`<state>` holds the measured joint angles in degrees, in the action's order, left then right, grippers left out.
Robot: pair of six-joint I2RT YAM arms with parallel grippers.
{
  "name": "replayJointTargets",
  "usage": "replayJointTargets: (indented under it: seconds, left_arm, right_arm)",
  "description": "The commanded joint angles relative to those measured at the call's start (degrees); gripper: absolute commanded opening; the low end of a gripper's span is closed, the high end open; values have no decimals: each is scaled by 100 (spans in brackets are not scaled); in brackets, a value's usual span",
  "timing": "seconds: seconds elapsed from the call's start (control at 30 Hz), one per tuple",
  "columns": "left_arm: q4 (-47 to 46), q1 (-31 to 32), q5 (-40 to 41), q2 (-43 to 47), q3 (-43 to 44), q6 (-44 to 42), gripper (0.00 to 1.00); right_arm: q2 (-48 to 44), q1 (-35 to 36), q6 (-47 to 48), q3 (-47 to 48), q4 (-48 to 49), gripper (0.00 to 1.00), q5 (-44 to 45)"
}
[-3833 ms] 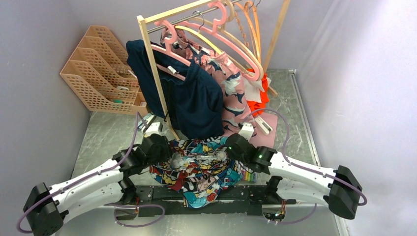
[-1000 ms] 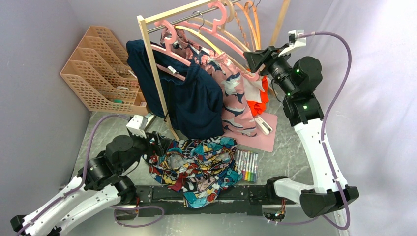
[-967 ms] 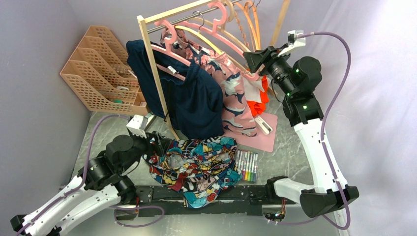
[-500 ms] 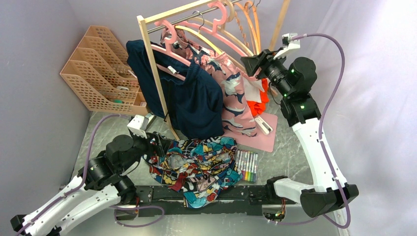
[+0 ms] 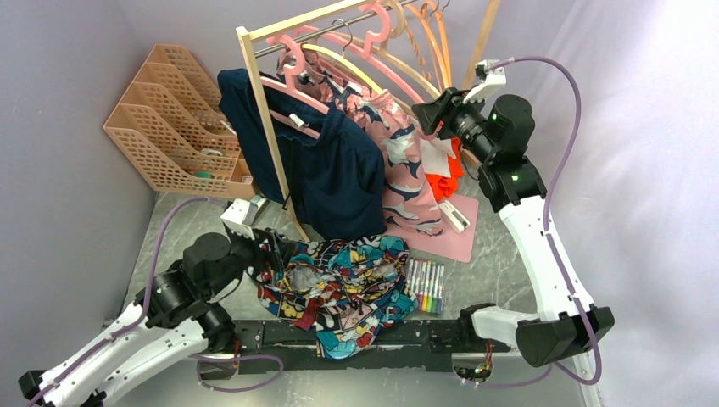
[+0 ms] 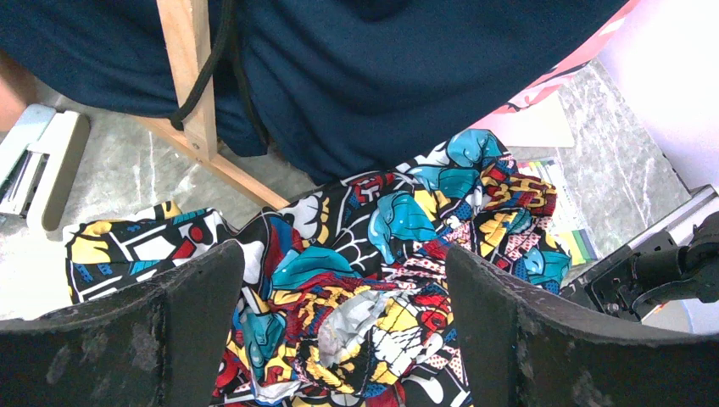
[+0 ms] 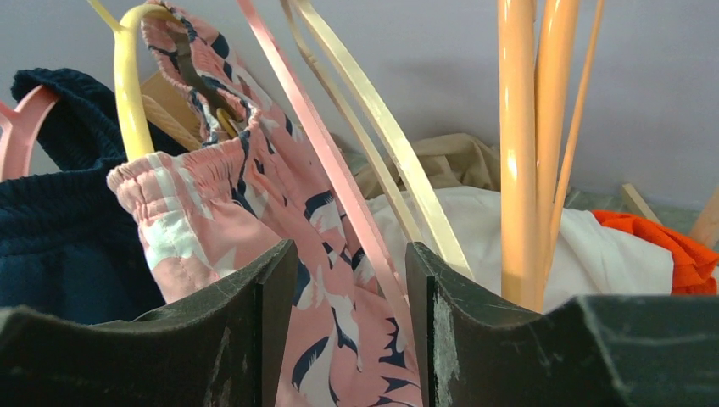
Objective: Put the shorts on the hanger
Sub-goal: Pick up the hanger from the clothesline.
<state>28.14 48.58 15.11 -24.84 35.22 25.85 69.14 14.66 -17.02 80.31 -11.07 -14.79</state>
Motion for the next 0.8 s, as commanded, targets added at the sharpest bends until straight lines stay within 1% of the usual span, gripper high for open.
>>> replayJointTargets:
  seconds: [0.0,0.17,0.23,0.37,0.53,0.7,0.77]
  left_arm:
    - [-261,-7,-140,21,-59,-97,91]
    - [-267,-15,-166,-28,-51,-114,91]
    - [-274,-15,-167,-28,-51,-115,91]
    - [-274,-7,-169,-33,-51,-106,91]
    - [-275,-15,-184,-71,-51,-106,91]
    - [-265,-10,-175,-122,-33,-97,91]
    - [-258,-14,-177,-128,-25,-98,91]
  right_arm:
    - [-33,46,138,-34,-90,53,37]
    - [41,134,273,62,-184,53,-22]
    - [82,187,336,103,-245,51,-9]
    - [111,284,437,114,-340,42,137]
    - [26,292,438,105,-278,33,56]
    - [2,351,515,167,-234,20,-178]
    - [26,403,573,189,-224,11,-192]
